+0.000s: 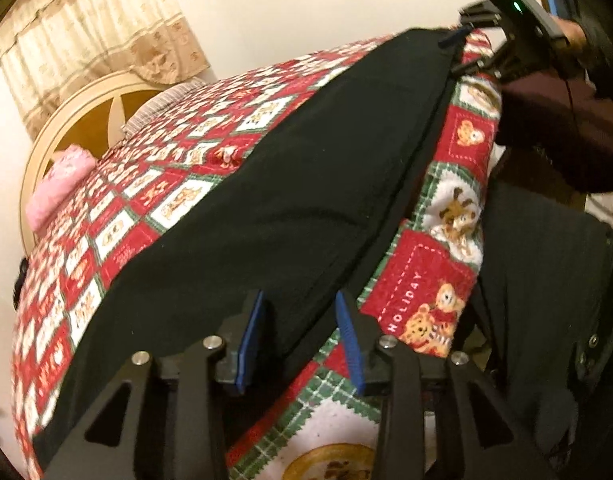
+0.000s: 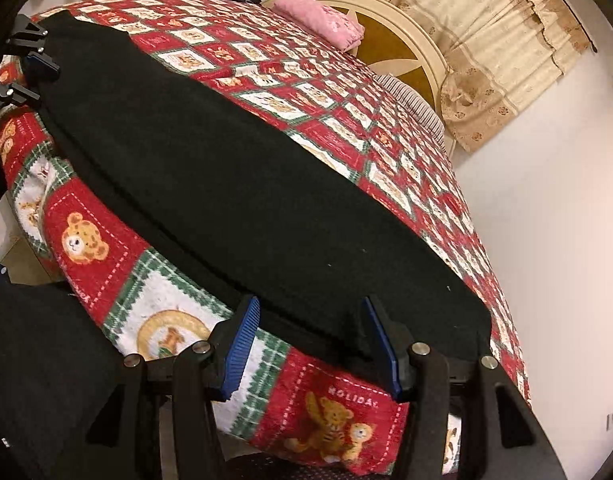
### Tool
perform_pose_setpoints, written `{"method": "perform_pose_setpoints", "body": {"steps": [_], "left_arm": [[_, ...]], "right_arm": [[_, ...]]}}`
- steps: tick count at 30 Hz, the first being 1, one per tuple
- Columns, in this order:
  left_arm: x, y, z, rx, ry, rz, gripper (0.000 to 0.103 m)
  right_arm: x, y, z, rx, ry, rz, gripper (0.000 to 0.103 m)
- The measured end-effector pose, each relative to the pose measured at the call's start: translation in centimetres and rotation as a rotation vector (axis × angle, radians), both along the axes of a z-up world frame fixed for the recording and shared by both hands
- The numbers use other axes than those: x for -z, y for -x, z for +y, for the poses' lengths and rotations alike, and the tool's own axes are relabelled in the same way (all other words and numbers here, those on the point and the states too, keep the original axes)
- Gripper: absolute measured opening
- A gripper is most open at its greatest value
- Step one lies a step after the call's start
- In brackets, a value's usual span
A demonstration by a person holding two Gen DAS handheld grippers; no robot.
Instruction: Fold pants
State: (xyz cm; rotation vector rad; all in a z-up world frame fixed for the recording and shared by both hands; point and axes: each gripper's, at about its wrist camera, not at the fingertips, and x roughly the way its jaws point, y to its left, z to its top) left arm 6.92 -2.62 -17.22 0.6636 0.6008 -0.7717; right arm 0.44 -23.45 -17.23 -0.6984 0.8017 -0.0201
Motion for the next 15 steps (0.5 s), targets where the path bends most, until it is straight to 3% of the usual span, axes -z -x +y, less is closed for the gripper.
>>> {"method": "perform_pose_setpoints", "body": {"steps": [12, 13, 15], "left_arm": [[-0.2, -0.9, -0.3, 0.003, 0.001, 0.052, 0.039], [-0.3, -0.9, -0.3, 0.001, 0.009, 0.055, 0.038], [-0.4, -0.8, -0.3, 0.006, 0.024, 0.065, 0.016]], "right_arm": [[1.3, 1.1, 2.5, -0.107, 0.215, -0.057, 0.054], [1.6, 1.1, 2.7, -0.114, 0.235, -0.07, 0.05], [1.7, 1.1, 2.8, -0.124, 0.223, -0.067, 0.023]]}}
